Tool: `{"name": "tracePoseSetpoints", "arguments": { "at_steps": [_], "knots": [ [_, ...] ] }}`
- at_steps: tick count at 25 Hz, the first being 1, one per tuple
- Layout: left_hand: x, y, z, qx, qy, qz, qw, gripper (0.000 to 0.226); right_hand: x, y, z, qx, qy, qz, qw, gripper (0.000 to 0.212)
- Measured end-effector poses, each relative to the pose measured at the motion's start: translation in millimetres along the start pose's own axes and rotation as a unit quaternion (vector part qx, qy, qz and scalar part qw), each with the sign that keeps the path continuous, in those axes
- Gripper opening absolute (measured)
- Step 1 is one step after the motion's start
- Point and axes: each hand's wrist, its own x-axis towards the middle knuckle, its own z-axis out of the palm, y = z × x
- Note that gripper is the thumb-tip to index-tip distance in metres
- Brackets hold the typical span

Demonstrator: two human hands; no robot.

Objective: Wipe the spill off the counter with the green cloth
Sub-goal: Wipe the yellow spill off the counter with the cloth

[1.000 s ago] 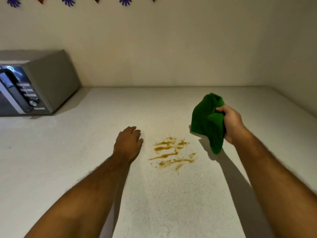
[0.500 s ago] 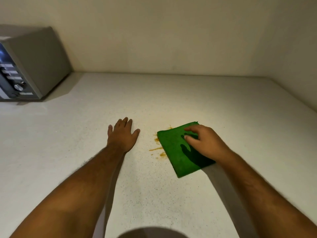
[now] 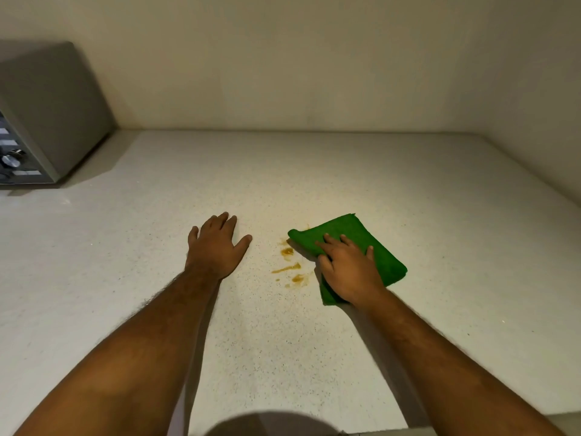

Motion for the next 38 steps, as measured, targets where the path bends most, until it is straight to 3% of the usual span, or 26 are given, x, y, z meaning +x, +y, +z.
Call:
{"name": "tracePoseSetpoints", "arguments": {
  "at_steps": [2,4,6,8,10,19,24,28,33,38],
  "knots": [
    [0,0,0,-0.005,-0.001,-0.001,1.000,0.075,1,0,-8,0.072,-0.025,-0.022,0.997,0.054],
    [1,1,0,-0.011,-0.003,-0.003,1.000,0.075,-2,-1,-12,0.085,-0.072,-0.055,0.992,0.078],
    [1,1,-1,-0.018,-0.004,-0.007,1.000,0.074,-4,0,-7,0.056,-0.042,-0.055,0.996,0.100],
    [1,2,-2,-0.017,-0.004,-0.010,1.000,0.073,-2,0,2,-0.002,0.019,-0.023,1.000,0.086],
    [0,3,-2,-0.015,-0.004,-0.022,1.000,0.072,1,2,18,-0.063,0.010,0.014,0.998,0.072],
    [2,2,0,-0.030,0.011,-0.048,0.998,0.062,60,-48,46,-0.109,-0.047,-0.025,0.993,0.074],
    [3,-2,0,-0.046,0.018,-0.044,0.998,0.059,11,-56,59,-0.112,-0.068,-0.153,0.980,0.075],
    [0,0,0,-0.028,0.009,-0.039,0.999,0.061,-26,2,37,-0.127,-0.093,-0.238,0.958,0.077],
    [-5,-15,-4,0.031,-0.056,0.007,0.998,0.077,-1,88,-7,-0.151,-0.058,-0.073,0.984,0.083],
    [-16,-23,-1,0.008,-0.004,0.025,1.000,0.078,46,93,-11,-0.131,-0.039,0.106,0.985,0.081]
  ]
}}
